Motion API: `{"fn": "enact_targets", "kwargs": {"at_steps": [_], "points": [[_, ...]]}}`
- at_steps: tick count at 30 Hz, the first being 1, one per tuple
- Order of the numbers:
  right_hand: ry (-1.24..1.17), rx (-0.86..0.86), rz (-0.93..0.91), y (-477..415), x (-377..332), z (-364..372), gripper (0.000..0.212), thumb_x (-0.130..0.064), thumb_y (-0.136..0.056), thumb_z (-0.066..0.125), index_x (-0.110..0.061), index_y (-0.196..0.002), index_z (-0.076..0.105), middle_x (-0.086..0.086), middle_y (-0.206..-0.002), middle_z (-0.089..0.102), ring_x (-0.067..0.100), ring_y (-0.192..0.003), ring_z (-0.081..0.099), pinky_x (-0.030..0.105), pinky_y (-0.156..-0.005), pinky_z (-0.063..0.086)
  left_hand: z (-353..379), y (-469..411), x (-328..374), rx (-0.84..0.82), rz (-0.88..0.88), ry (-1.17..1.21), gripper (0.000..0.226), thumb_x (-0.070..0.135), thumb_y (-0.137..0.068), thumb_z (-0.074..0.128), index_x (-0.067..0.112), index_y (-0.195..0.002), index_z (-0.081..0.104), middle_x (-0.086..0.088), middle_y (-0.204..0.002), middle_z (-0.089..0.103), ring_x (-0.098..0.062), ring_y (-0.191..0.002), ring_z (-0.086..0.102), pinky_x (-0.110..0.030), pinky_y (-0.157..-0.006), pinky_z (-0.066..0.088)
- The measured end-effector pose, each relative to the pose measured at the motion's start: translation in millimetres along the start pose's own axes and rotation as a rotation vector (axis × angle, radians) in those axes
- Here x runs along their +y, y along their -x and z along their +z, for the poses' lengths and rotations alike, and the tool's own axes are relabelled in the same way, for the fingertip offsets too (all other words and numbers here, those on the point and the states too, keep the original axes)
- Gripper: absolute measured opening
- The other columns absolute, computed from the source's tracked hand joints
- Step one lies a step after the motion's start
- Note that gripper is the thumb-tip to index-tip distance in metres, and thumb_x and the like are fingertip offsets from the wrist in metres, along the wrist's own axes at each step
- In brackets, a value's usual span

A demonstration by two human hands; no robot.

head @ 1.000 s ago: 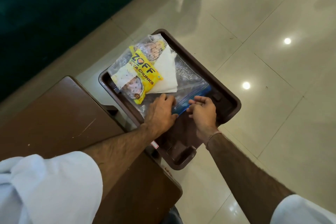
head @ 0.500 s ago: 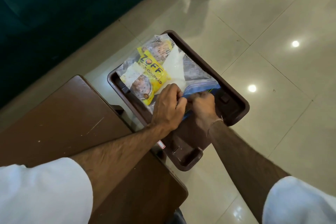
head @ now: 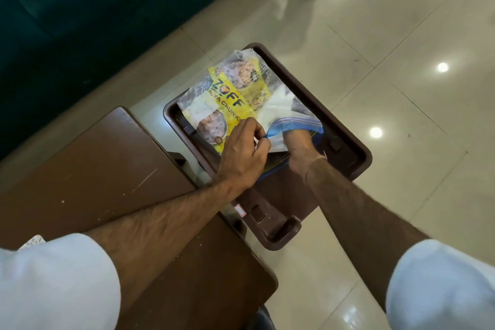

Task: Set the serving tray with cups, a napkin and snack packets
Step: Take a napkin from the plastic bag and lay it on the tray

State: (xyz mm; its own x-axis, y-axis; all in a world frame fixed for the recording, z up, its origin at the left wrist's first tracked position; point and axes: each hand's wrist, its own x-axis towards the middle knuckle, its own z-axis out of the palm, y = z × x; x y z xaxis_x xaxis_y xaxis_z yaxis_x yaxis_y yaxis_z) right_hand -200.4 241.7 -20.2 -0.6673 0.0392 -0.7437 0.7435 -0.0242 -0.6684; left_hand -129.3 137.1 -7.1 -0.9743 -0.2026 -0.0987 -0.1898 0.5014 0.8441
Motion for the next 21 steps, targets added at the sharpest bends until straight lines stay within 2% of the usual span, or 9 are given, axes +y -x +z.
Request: {"fn": "enact_targets", "kwargs": {"at_steps": [2,5,10,13,15,18,20,21], "points": [[-0.01,0.055,-0.024,8.2,7.0,-21.9,0.027,-0.006,-0.082,0.062,-0.006,-0.108,0.068,0.008,-0.094,0.074,0.025,-0.083,0.071,0.034,-0.072,0.057,2.3,1.9,-0.8,0.012,0.0,-0.012,0.007,0.017,-0.088,0.057,0.016,-0.087,0.05,0.003,-0.085,0.052,-0.017,-0.077,0.047,-0.031,-0.068,0.041],[-0.042,0.061,0.013,24.2,23.4,-61.1,0.041,-0.003,-0.074,0.072,-0.006,-0.113,0.064,0.013,-0.104,0.075,0.031,-0.091,0.073,0.043,-0.079,0.061,7.1,5.7,-3.4,0.025,-0.004,-0.052,0.008,0.018,-0.089,0.059,0.015,-0.088,0.052,0.002,-0.085,0.055,-0.019,-0.079,0.051,-0.038,-0.071,0.045],[0.034,0.209,0.008,52.6,55.5,-114.6,0.025,-0.003,-0.076,0.069,-0.019,-0.096,0.069,0.007,-0.105,0.073,0.027,-0.092,0.067,0.037,-0.075,0.058,18.1,16.8,-13.8,-0.024,-0.025,-0.154,0.011,0.023,-0.093,0.06,0.014,-0.09,0.055,-0.002,-0.084,0.061,-0.024,-0.078,0.058,-0.047,-0.073,0.052],[0.108,0.244,-0.035,61.7,68.4,-123.3,0.026,-0.005,-0.079,0.068,-0.015,-0.103,0.069,0.005,-0.108,0.072,0.03,-0.098,0.066,0.041,-0.085,0.057,24.4,22.2,-20.6,-0.067,-0.029,-0.233,0.012,0.024,-0.092,0.063,0.013,-0.094,0.059,-0.004,-0.088,0.065,-0.028,-0.083,0.062,-0.048,-0.076,0.052],[0.095,0.276,-0.061,63.6,71.4,-123.0,0.025,-0.005,-0.079,0.067,-0.014,-0.102,0.069,0.005,-0.107,0.072,0.028,-0.097,0.065,0.034,-0.079,0.055,28.8,24.3,-25.0,-0.126,-0.04,-0.296,0.015,0.027,-0.091,0.066,0.016,-0.1,0.064,-0.004,-0.094,0.066,-0.027,-0.091,0.062,-0.046,-0.083,0.05],[0.002,0.295,-0.069,65.7,68.4,-120.1,0.024,-0.002,-0.077,0.066,-0.012,-0.098,0.07,0.003,-0.1,0.075,0.028,-0.091,0.066,0.027,-0.068,0.051,36.1,27.0,-27.0,-0.25,-0.092,-0.432,0.038,0.046,-0.09,0.061,0.023,-0.119,0.068,-0.004,-0.109,0.064,-0.025,-0.111,0.057,-0.044,-0.098,0.044],[-0.053,0.247,-0.054,68.2,66.1,-115.0,0.021,0.0,-0.078,0.065,-0.015,-0.092,0.071,-0.005,-0.087,0.077,0.023,-0.082,0.068,0.027,-0.062,0.053,35.4,29.2,-19.8,-0.275,-0.191,-0.312,0.05,0.064,-0.085,0.052,0.029,-0.115,0.071,0.0,-0.107,0.064,-0.021,-0.112,0.055,-0.042,-0.1,0.042],[-0.066,0.196,-0.051,70.3,64.7,-111.8,0.021,0.0,-0.079,0.064,-0.016,-0.091,0.071,-0.007,-0.083,0.077,0.02,-0.077,0.069,0.028,-0.059,0.055,32.3,29.8,-14.8,-0.303,-0.283,-0.092,0.052,0.07,-0.079,0.052,0.032,-0.108,0.073,0.004,-0.103,0.065,-0.017,-0.109,0.059,-0.038,-0.096,0.044]]}}
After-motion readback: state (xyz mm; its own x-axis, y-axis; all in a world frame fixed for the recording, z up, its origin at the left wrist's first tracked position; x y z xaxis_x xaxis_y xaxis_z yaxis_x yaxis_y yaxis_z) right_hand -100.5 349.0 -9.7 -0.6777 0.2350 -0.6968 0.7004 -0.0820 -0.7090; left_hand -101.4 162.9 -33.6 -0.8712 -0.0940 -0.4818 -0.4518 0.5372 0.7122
